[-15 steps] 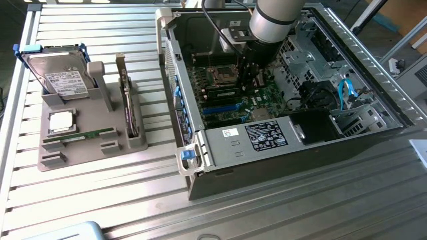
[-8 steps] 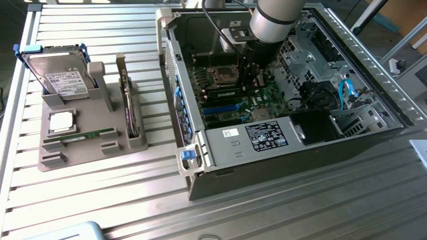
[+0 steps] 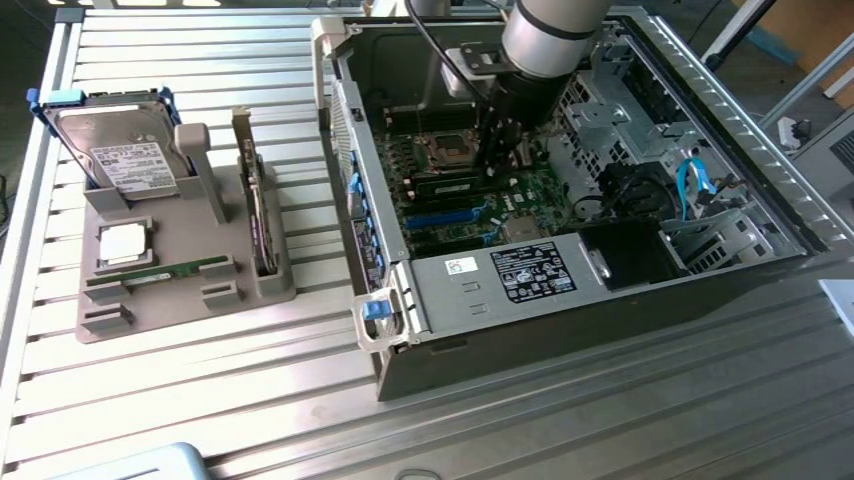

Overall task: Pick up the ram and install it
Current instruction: 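Insert the ram into the slot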

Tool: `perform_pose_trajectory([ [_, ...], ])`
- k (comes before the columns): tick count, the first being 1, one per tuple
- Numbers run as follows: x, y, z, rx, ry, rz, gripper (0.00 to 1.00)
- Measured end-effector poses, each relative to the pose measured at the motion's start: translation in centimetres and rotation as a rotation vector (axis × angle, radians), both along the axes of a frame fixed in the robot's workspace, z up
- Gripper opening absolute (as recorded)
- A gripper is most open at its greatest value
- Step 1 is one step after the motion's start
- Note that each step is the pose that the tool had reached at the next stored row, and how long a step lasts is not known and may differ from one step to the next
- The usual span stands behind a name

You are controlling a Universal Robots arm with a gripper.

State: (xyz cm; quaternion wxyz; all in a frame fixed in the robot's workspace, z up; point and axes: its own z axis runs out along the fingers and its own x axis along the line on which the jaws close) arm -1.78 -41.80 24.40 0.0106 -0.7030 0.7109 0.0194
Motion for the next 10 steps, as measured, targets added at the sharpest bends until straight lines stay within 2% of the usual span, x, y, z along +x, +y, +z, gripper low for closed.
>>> perform_pose_trajectory([
  [10, 0.0, 0.0, 1.54, 0.0001, 0.0, 0.0, 0.31],
])
